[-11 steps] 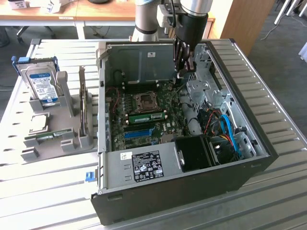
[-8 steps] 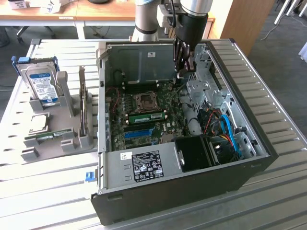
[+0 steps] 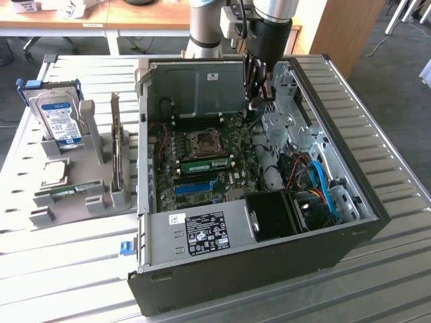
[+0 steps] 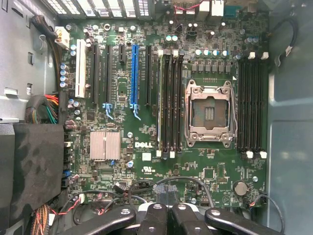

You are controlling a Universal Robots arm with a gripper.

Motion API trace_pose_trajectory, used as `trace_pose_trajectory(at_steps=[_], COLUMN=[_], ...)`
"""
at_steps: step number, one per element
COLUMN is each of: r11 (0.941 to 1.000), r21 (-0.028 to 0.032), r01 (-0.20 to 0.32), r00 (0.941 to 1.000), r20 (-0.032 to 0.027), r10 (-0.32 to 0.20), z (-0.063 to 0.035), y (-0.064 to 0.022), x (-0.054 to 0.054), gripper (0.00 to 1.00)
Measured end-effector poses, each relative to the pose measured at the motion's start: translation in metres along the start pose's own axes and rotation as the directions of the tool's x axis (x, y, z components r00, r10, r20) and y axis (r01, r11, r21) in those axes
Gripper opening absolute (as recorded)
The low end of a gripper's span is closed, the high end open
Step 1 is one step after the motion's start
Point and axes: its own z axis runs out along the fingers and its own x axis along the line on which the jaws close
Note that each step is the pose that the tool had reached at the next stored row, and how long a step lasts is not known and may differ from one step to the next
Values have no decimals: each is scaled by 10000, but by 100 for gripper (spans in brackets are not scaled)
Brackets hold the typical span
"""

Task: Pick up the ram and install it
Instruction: 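Press down the ram until it locks into place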

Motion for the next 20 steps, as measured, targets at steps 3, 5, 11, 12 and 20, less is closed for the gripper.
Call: trace_pose_trajectory(at_steps=[3,5,11,12,20], r11=[10000,10000,9999,9999,9998], r21=[2,13,122,141,209], r01=[0,0,0,0,-1], r00=[10000,10000,10000,10000,10000], r20=[-1,1,1,0,0], r10=[0,0,0,0,1], z=[2,6,14,16,20], y=[6,35,189,212,296], x=[0,0,1,1,1], gripper=[11,11,11,11,11])
